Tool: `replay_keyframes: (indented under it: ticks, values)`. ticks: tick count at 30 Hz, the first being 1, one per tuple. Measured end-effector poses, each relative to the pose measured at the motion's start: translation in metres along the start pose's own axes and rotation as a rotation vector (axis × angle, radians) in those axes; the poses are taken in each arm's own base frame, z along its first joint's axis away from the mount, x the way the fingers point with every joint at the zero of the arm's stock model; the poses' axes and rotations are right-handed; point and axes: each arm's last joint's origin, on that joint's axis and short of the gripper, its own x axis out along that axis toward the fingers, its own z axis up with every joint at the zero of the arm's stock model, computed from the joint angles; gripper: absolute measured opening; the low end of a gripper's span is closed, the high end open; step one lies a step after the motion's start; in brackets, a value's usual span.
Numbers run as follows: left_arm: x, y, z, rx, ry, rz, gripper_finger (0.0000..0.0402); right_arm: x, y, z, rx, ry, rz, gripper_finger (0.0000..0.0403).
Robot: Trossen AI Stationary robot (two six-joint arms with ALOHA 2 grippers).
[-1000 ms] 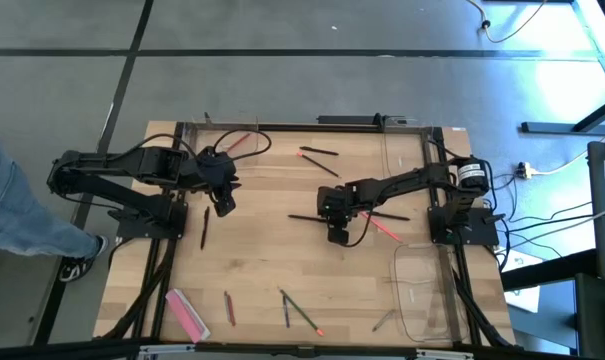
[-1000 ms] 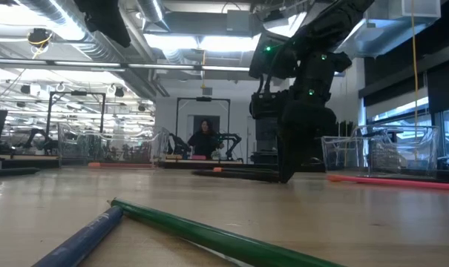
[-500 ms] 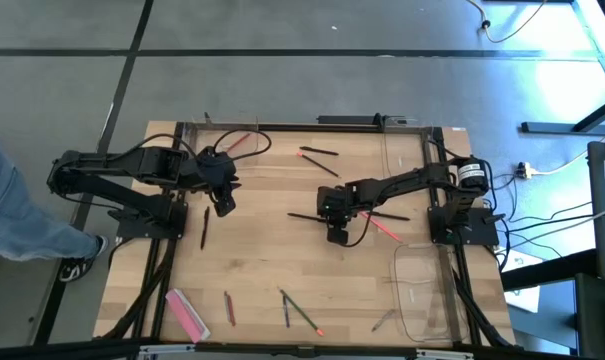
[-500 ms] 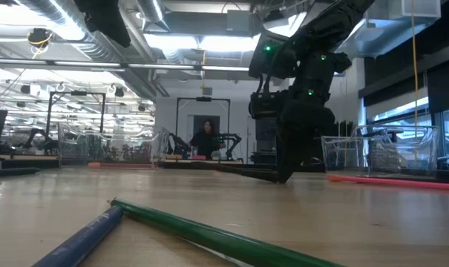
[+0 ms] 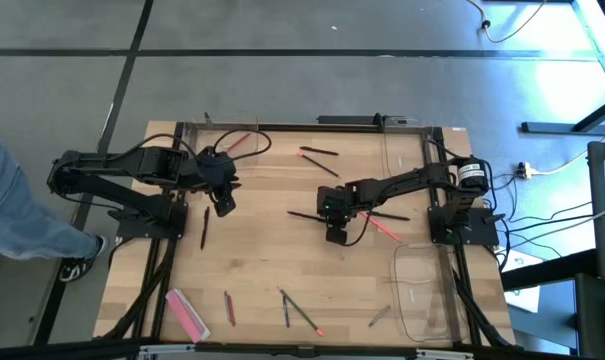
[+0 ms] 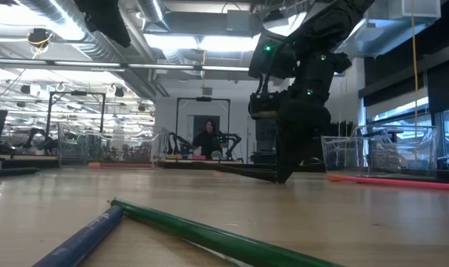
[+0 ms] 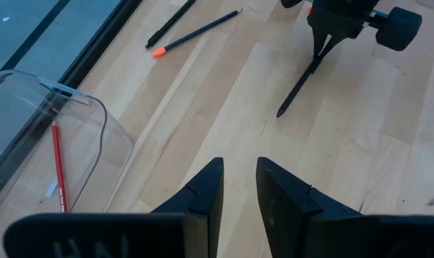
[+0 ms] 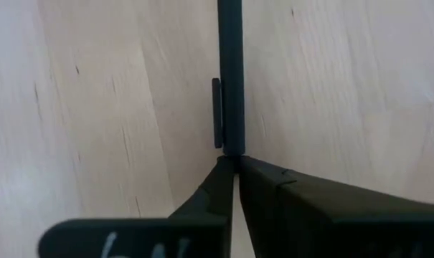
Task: Sort crayons/erasers/pens/pencils in bins
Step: Put the black pen into the top right transparent bin
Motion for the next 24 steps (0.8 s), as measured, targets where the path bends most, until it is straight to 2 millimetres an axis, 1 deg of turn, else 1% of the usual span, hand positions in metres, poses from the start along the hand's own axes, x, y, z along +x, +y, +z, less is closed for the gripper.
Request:
replay_keyframes:
  ticks: [5,11,16,24]
  values:
    - [0.0,0.0,0.0,0.0,0.0,0.0,0.0076,-0.005,0.0,0.001,0.0,-0.015,0.004,0.002]
    - [0.0,0.0,0.0,0.0,0.0,0.0,0.0076,-0.019,0.0,0.003,0.022,-0.047,0.021,0.0015]
    - [0.0,0.0,0.0,0.001,0.0,0.0,0.0076,-0.023,-0.001,0.004,0.028,-0.06,0.016,0.0003]
    - [0.0,0.0,0.0,0.001,0.0,0.0,0.0076,-0.023,-0.001,0.003,0.026,-0.053,0.013,0.0011]
